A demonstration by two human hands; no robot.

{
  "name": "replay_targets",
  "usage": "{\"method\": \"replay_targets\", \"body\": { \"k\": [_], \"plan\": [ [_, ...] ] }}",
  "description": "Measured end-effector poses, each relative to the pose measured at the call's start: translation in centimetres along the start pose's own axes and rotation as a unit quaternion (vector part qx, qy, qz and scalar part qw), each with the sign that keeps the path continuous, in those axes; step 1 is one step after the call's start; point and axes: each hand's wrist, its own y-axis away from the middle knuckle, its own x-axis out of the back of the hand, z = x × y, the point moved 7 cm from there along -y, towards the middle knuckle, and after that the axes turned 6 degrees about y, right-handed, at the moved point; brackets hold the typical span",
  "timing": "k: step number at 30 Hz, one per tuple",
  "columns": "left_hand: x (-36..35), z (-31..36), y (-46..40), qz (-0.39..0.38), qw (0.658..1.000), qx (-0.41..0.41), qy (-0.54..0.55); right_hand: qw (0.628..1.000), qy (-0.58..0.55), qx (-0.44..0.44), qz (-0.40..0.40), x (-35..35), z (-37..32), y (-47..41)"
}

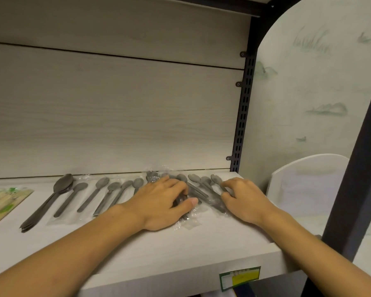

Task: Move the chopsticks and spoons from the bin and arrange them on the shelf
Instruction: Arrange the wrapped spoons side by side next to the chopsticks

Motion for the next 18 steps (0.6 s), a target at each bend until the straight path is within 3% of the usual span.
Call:
{"method": "replay_targets", "body": {
  "k": [5,9,14,18],
  "plan": [
    [-0.5,0.2,0.1,-0.013,1.0,-0.003,-0.018,0.994,0.072,-0.082,0.0,0.1,1.7,-0.3],
    [-1.1,0.4,-0.5,-0.045,0.998,0.02,-0.039,0.983,0.108,-0.129,-0.067,-0.8,2.3,-0.3],
    [-1.2,0.7,-0.8,-0.048,0.997,0.021,-0.057,0.998,-0.009,-0.039,0.053,1.3,0.6,0.1],
    [-1.1,0.8,-0.7,-0.027,0.999,0.008,-0.035,0.994,-0.049,0.092,-0.036,-0.3,-1.8,0.5]
  ]
}}
